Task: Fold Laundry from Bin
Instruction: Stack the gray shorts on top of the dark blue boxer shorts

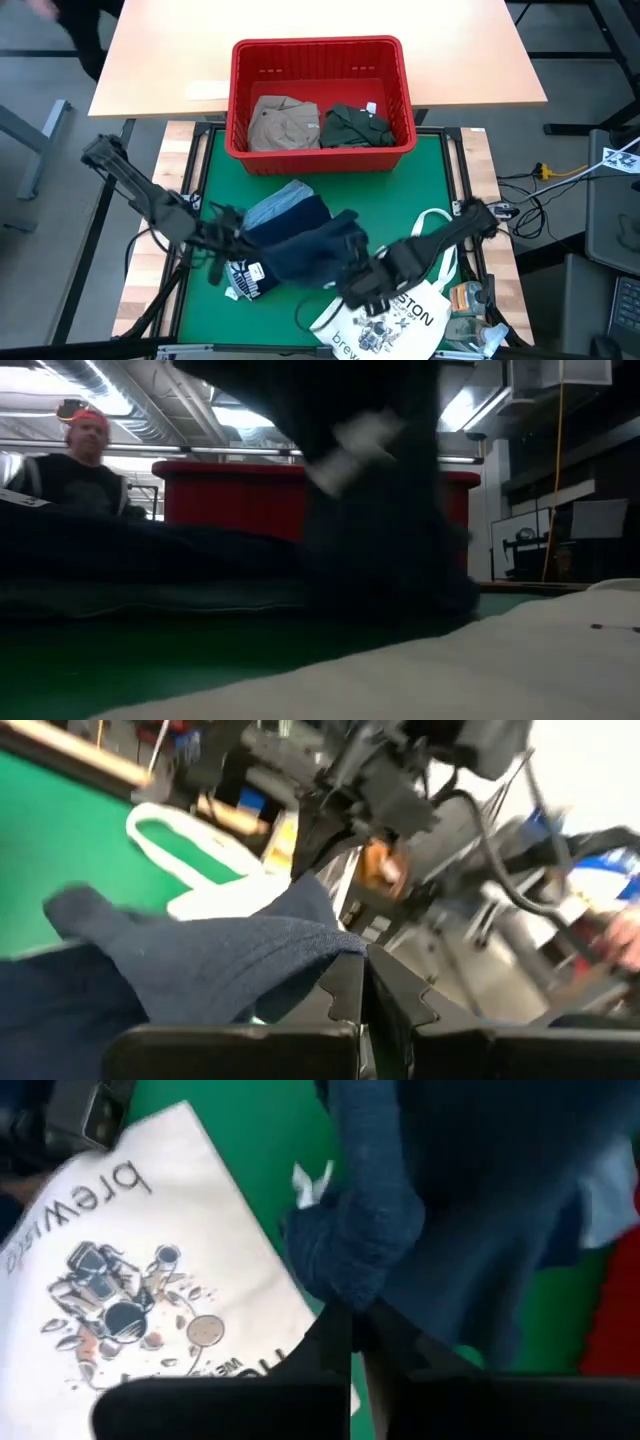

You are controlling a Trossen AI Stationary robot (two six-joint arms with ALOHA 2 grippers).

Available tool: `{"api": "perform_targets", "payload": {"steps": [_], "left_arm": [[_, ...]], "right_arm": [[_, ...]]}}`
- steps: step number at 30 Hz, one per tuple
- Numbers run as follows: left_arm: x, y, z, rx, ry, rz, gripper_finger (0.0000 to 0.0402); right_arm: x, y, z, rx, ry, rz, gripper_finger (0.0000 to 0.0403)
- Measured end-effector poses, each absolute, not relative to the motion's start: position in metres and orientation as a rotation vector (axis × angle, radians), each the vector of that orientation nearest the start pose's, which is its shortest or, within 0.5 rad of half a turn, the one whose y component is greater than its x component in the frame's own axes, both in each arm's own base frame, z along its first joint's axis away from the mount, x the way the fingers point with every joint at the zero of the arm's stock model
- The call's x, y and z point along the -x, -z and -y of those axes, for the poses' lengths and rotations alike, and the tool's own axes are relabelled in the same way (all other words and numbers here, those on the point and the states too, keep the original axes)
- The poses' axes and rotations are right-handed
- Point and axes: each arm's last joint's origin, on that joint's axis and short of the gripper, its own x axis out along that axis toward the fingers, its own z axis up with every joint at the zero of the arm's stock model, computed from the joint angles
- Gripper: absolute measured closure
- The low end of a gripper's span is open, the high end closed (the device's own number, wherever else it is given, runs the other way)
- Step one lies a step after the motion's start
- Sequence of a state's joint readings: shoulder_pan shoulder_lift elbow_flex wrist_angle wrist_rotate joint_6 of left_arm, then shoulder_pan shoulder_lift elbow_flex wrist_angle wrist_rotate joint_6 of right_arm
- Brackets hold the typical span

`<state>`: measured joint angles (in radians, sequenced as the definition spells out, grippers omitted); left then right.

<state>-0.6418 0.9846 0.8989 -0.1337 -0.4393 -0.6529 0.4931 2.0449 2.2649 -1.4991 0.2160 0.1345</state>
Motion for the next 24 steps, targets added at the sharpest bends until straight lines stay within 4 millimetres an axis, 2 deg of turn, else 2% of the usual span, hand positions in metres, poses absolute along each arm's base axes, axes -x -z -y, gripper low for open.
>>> {"api": "perform_targets", "payload": {"steps": [5, 11, 18, 24], "left_arm": [[-0.154, -0.368, 0.097, 0.61, 0.107, -0.092, 0.0401], [-0.133, -0.383, 0.073, 0.669, 0.026, 0.031, 0.0401], [-0.115, -0.403, 0.05, 0.651, -0.023, 0.21, 0.0401], [-0.096, -0.415, 0.035, 0.648, -0.027, 0.33, 0.0401]], "right_arm": [[-0.34, -0.391, -0.152, 0.303, -0.044, -1.088, 0.0398], [-0.333, -0.424, -0.117, 0.273, -0.006, -0.945, 0.0395], [-0.332, -0.452, -0.075, 0.247, 0.05, -0.793, 0.0398], [-0.345, -0.462, -0.037, 0.215, 0.057, -0.687, 0.0394]]}}
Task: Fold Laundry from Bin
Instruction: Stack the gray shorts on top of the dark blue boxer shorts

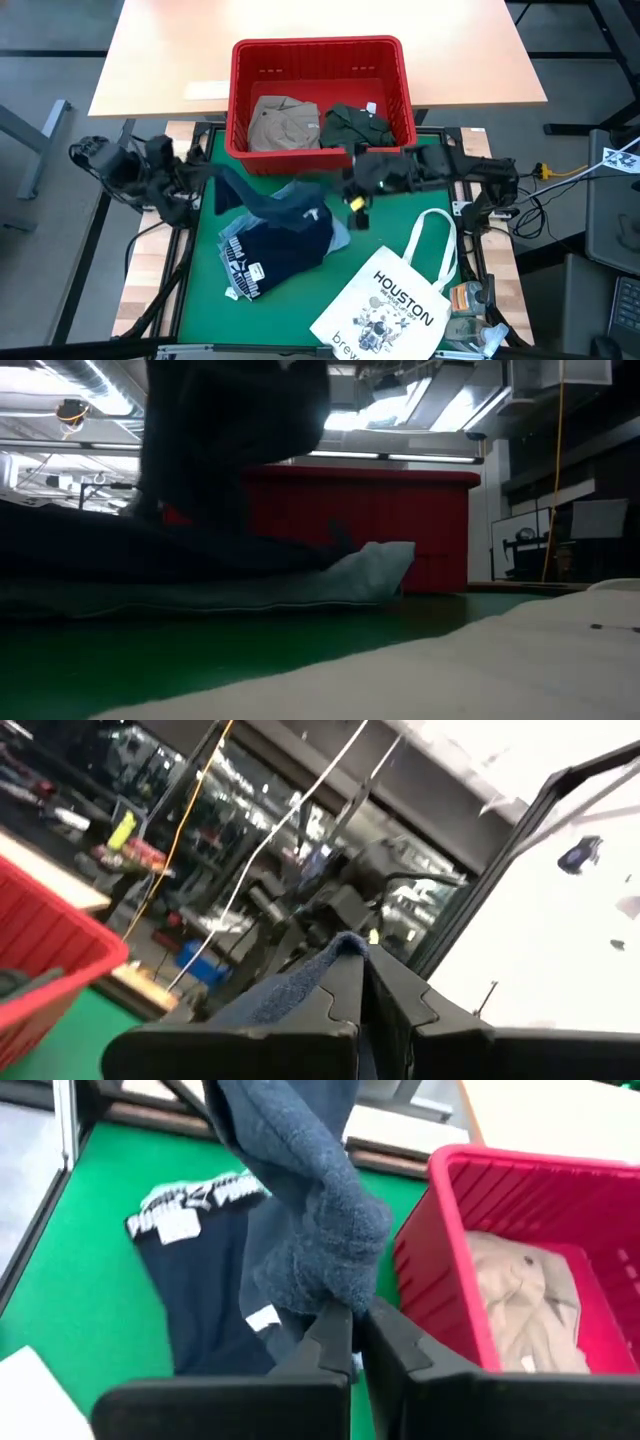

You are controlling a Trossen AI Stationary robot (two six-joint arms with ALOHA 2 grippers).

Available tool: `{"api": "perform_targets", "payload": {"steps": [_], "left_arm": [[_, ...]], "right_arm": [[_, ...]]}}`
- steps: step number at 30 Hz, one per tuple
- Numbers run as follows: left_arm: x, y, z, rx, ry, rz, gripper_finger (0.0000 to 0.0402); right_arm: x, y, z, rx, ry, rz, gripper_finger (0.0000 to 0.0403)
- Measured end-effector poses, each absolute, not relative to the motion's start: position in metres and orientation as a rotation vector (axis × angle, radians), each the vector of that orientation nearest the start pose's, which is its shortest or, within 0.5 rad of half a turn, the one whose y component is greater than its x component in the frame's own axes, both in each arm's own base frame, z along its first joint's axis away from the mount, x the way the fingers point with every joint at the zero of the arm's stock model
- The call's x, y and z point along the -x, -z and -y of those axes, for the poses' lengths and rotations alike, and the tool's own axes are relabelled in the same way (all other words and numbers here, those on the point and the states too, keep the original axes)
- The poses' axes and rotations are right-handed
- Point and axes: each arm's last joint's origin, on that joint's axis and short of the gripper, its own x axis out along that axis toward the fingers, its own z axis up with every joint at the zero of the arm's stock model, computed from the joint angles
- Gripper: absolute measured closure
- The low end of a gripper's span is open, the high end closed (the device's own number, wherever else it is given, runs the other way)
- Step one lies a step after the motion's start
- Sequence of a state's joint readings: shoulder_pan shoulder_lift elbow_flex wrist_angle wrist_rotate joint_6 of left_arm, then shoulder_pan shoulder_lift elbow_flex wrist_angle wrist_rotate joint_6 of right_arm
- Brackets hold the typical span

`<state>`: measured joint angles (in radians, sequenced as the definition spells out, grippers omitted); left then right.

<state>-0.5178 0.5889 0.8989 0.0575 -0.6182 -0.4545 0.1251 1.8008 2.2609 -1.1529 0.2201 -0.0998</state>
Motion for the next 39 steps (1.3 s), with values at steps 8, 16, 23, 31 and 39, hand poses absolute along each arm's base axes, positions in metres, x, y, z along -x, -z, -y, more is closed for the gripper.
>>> {"api": "perform_targets", "payload": {"steps": [8, 16, 23, 31, 39], "left_arm": [[-0.061, -0.422, 0.014, 0.645, -0.082, 0.439, 0.0401], [-0.035, -0.412, -0.003, 0.632, -0.155, 0.405, 0.0401], [-0.035, -0.392, -0.003, 0.675, -0.168, 0.247, 0.0401], [-0.041, -0.377, 0.005, 0.736, -0.054, 0.068, 0.0401], [-0.063, -0.352, 0.023, 0.827, 0.002, -0.292, 0.0401]], "right_arm": [[-0.351, -0.469, 0.022, 0.217, 0.132, -0.616, 0.0392], [-0.343, -0.462, 0.071, 0.171, 0.27, -0.698, 0.0391], [-0.345, -0.453, 0.068, 0.13, 0.165, -0.752, 0.0391], [-0.355, -0.427, 0.05, 0.098, 0.028, -0.924, 0.0393], [-0.372, -0.4, 0.027, 0.165, 0.002, -1.075, 0.0395]]}}
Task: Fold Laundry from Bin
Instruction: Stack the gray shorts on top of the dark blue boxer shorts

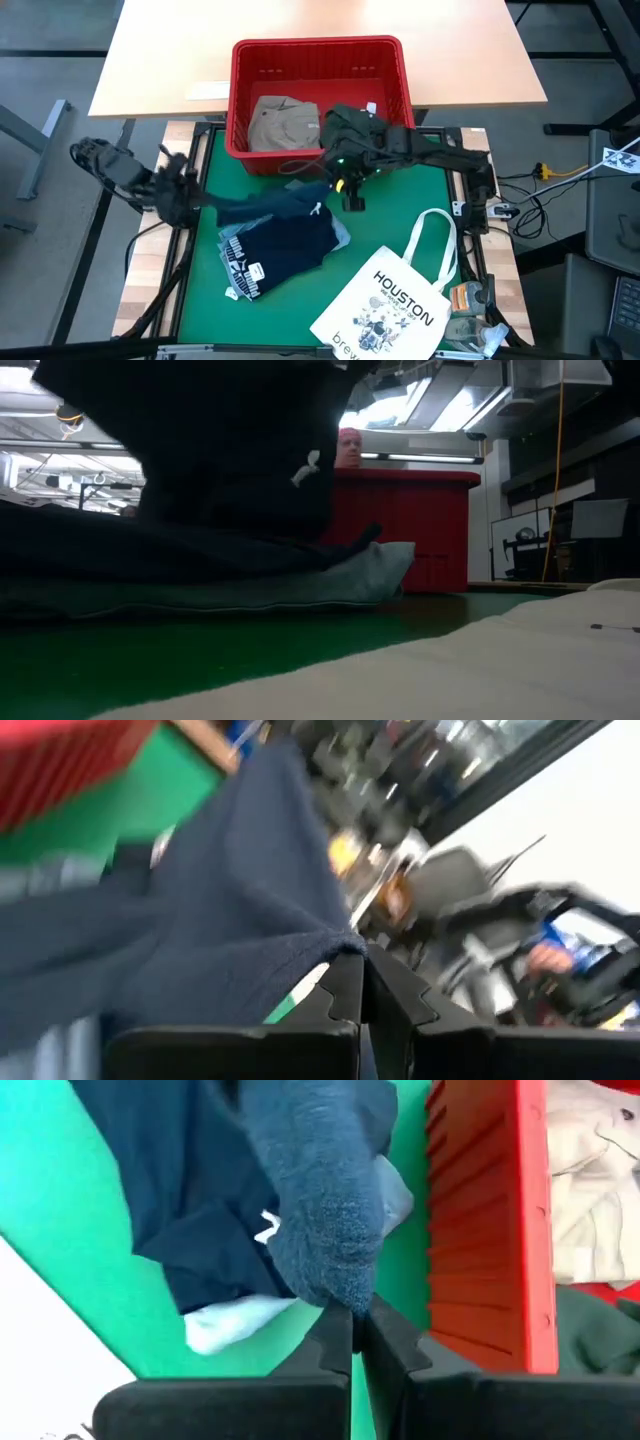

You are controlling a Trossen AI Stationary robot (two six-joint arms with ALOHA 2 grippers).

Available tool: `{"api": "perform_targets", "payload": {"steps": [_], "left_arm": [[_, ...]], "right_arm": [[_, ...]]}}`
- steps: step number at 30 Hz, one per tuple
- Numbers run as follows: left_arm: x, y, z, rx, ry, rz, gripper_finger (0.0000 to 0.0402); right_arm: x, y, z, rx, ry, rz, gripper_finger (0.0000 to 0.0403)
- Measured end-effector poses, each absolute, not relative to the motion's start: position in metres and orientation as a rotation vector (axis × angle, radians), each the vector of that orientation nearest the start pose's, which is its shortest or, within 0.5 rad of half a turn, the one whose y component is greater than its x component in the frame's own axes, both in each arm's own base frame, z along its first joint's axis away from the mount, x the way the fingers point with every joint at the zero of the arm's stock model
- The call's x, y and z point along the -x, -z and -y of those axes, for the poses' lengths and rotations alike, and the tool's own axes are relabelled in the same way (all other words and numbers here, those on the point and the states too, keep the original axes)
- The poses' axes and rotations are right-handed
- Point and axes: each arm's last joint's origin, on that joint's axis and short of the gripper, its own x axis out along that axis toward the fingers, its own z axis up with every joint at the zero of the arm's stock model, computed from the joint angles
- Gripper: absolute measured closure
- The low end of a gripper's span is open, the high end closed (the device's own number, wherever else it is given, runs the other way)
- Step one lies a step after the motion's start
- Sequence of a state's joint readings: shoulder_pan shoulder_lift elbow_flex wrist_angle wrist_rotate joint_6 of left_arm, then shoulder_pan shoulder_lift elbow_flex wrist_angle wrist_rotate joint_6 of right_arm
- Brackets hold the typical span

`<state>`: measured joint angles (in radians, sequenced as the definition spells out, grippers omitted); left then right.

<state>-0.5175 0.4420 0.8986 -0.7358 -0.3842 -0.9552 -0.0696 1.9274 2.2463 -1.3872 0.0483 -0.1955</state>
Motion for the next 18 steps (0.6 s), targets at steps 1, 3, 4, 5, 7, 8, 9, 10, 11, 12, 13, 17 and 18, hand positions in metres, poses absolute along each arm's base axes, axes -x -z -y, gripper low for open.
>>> {"api": "perform_targets", "payload": {"steps": [1, 3, 4, 5, 7, 8, 9, 10, 11, 12, 13, 17, 18], "left_arm": [[-0.067, -0.349, 0.026, 0.835, -0.003, -0.339, 0.0401], [-0.075, -0.343, 0.032, 0.839, -0.013, -0.427, 0.0401], [-0.079, -0.341, 0.035, 0.835, -0.016, -0.469, 0.0401], [-0.084, -0.339, 0.038, 0.838, -0.015, -0.502, 0.0401], [-0.09, -0.335, 0.043, 0.827, -0.013, -0.552, 0.0401], [-0.093, -0.334, 0.045, 0.818, -0.015, -0.573, 0.0401], [-0.095, -0.333, 0.046, 0.811, -0.022, -0.584, 0.0401], [-0.096, -0.332, 0.046, 0.805, -0.034, -0.586, 0.0401], [-0.096, -0.331, 0.046, 0.799, -0.047, -0.583, 0.0401], [-0.096, -0.331, 0.045, 0.795, -0.059, -0.579, 0.0401], [-0.094, -0.331, 0.044, 0.792, -0.067, -0.577, 0.0401], [-0.082, -0.332, 0.036, 0.793, -0.09, -0.543, 0.0401], [-0.078, -0.332, 0.033, 0.791, -0.105, -0.529, 0.0401]], "right_arm": [[-0.374, -0.397, 0.028, 0.176, 0.018, -1.085, 0.0395], [-0.378, -0.392, 0.031, 0.202, 0.067, -1.106, 0.0398], [-0.38, -0.389, 0.035, 0.219, 0.101, -1.117, 0.0398], [-0.381, -0.387, 0.038, 0.238, 0.132, -1.128, 0.0398], [-0.385, -0.383, 0.046, 0.261, 0.167, -1.142, 0.0397], [-0.386, -0.382, 0.05, 0.262, 0.176, -1.139, 0.0396], [-0.388, -0.381, 0.056, 0.262, 0.181, -1.13, 0.0396], [-0.389, -0.382, 0.061, 0.255, 0.188, -1.11, 0.0396], [-0.391, -0.383, 0.067, 0.248, 0.199, -1.08, 0.0396], [-0.393, -0.385, 0.072, 0.242, 0.206, -1.042, 0.0397], [-0.395, -0.388, 0.077, 0.238, 0.207, -1.005, 0.0398], [-0.396, -0.397, 0.095, 0.221, 0.193, -0.897, 0.0397], [-0.396, -0.398, 0.098, 0.216, 0.18, -0.879, 0.0396]]}}
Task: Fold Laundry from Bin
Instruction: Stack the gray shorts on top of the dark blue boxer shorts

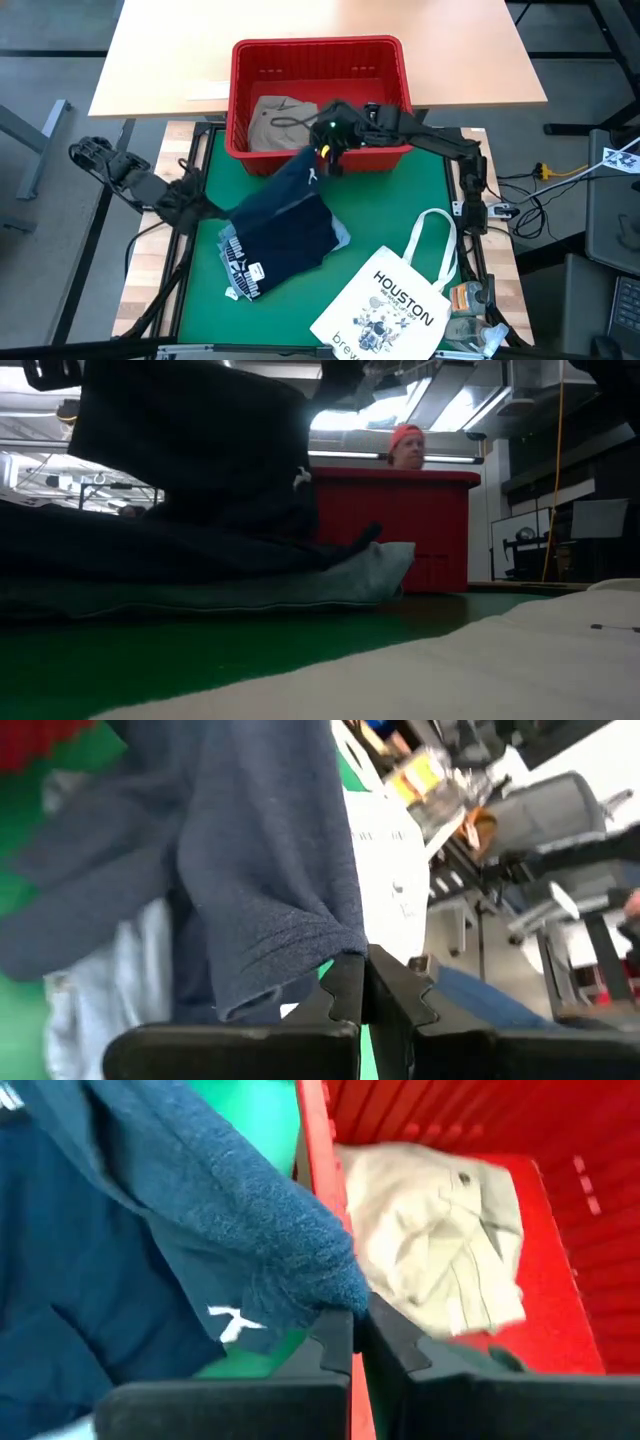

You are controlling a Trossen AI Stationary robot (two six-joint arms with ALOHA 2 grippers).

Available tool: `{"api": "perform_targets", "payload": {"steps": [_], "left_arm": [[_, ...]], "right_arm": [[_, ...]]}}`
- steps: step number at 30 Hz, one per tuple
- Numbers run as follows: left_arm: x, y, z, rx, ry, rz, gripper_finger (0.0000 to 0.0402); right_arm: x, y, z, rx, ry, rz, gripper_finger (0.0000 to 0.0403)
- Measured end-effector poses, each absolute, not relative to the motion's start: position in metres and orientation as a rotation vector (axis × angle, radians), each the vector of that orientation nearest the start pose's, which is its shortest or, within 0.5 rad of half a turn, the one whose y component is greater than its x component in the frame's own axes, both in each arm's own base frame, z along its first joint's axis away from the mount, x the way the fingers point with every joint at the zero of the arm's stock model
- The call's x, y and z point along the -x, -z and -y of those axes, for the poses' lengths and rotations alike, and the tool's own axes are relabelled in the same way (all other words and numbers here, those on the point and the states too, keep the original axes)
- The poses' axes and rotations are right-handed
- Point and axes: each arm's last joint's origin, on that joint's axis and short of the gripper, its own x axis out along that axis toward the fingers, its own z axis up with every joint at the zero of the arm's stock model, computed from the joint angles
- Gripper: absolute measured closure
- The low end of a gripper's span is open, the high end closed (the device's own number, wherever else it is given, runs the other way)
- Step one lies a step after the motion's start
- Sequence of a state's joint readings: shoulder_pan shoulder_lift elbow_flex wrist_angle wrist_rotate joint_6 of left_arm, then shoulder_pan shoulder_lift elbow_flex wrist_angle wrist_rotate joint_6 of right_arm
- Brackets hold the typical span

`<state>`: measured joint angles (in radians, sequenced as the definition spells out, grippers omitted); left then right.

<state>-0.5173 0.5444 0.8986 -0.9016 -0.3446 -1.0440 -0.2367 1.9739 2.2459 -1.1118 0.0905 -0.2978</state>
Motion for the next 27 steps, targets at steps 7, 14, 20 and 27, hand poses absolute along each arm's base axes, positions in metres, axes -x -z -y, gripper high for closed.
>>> {"api": "perform_targets", "payload": {"steps": [7, 14, 20, 27], "left_arm": [[-0.05, -0.333, 0.013, 0.797, -0.18, -0.403, 0.0401], [-0.041, -0.326, 0.009, 0.782, -0.19, -0.477, 0.0401], [-0.058, -0.311, 0.021, 0.78, -0.188, -0.62, 0.0401], [-0.084, -0.275, 0.043, 0.816, -0.209, -0.876, 0.0401]], "right_arm": [[-0.4, -0.398, 0.115, 0.28, 0.136, -0.822, 0.0395], [-0.391, -0.392, 0.12, 0.248, 0.118, -0.913, 0.0395], [-0.397, -0.363, 0.102, 0.198, -0.016, -1.075, 0.0398], [-0.403, -0.314, 0.077, 0.2, -0.114, -1.238, 0.0399]]}}
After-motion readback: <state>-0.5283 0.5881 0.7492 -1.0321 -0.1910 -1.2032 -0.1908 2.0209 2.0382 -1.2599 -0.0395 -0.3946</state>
